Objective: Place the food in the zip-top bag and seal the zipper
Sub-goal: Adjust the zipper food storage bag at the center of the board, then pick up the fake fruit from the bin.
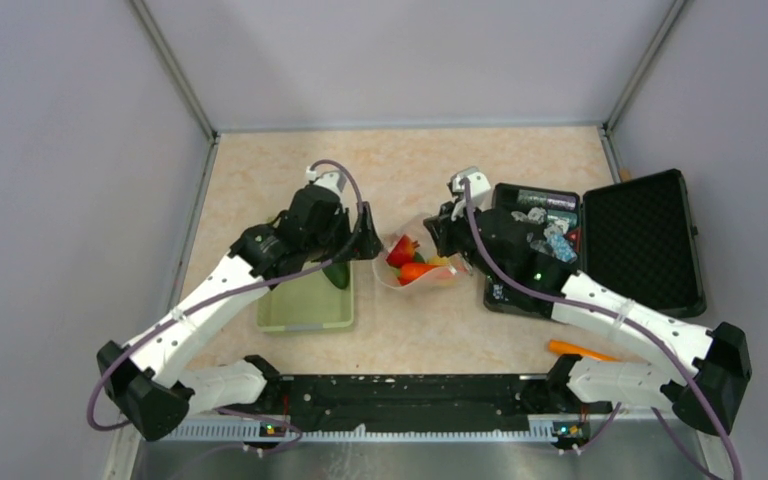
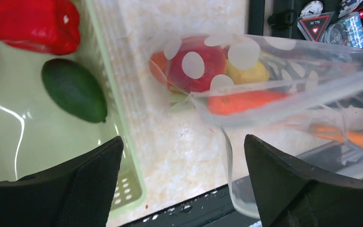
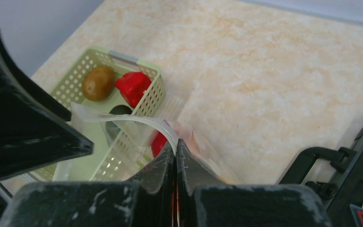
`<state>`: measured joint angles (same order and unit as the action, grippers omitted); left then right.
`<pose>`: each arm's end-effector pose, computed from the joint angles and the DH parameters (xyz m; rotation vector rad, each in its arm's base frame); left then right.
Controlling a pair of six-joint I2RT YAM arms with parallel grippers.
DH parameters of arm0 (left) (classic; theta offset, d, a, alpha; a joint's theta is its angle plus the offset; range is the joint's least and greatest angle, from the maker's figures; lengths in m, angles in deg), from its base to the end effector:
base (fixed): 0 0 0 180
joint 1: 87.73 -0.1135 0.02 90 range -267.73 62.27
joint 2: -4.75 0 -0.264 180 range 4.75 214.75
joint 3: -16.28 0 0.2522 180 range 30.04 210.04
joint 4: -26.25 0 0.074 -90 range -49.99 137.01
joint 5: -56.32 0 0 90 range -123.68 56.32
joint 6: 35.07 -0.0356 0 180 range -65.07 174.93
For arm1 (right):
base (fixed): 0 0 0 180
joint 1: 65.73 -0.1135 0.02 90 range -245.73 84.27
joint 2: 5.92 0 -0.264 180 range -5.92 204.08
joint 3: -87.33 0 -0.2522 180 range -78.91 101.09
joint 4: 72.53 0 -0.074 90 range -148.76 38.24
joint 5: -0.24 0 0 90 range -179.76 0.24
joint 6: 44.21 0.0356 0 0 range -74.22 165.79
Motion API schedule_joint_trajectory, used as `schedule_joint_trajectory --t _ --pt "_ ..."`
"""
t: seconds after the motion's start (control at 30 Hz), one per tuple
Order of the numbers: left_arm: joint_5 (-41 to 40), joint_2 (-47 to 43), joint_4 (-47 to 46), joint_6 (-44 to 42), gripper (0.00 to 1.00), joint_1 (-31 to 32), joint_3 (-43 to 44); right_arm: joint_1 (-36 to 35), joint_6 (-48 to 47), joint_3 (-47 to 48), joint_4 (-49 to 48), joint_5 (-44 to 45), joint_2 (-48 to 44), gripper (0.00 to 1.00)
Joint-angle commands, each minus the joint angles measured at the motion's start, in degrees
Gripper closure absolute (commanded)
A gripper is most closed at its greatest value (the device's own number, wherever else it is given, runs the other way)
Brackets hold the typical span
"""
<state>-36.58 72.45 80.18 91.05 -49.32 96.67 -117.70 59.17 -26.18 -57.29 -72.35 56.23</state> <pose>0.1956 -0.1528 0.3409 0.0202 2.3673 -0.6019 0.1650 0.1936 0.3456 -0.3741 1.7467 0.5617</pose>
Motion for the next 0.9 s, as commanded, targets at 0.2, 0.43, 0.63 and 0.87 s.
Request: schedule_joint_trajectory --t 0.2,0.43,0.63,0.87 --pt "-15.07 -15.41 4.31 3.72 0.01 -0.31 -3.38 -0.45 5.79 -1.29 -5.50 -0.72 1.63 1.00" --pt "-21.92 -15.40 7.17 11.22 0.01 -4.04 -11.00 -0.46 4.21 -0.96 -5.63 10.53 -1.44 1.00" --pt "-12.54 -12.03 -2.27 11.16 0.06 -10.76 -20.73 -0.50 6.06 -2.73 -5.55 12.78 -3.69 1.00" --pt "-4.33 -1.66 -8.82 6.13 0.13 -15.91 -19.29 -0.43 11.70 -6.48 -6.74 7.99 -3.23 1.00"
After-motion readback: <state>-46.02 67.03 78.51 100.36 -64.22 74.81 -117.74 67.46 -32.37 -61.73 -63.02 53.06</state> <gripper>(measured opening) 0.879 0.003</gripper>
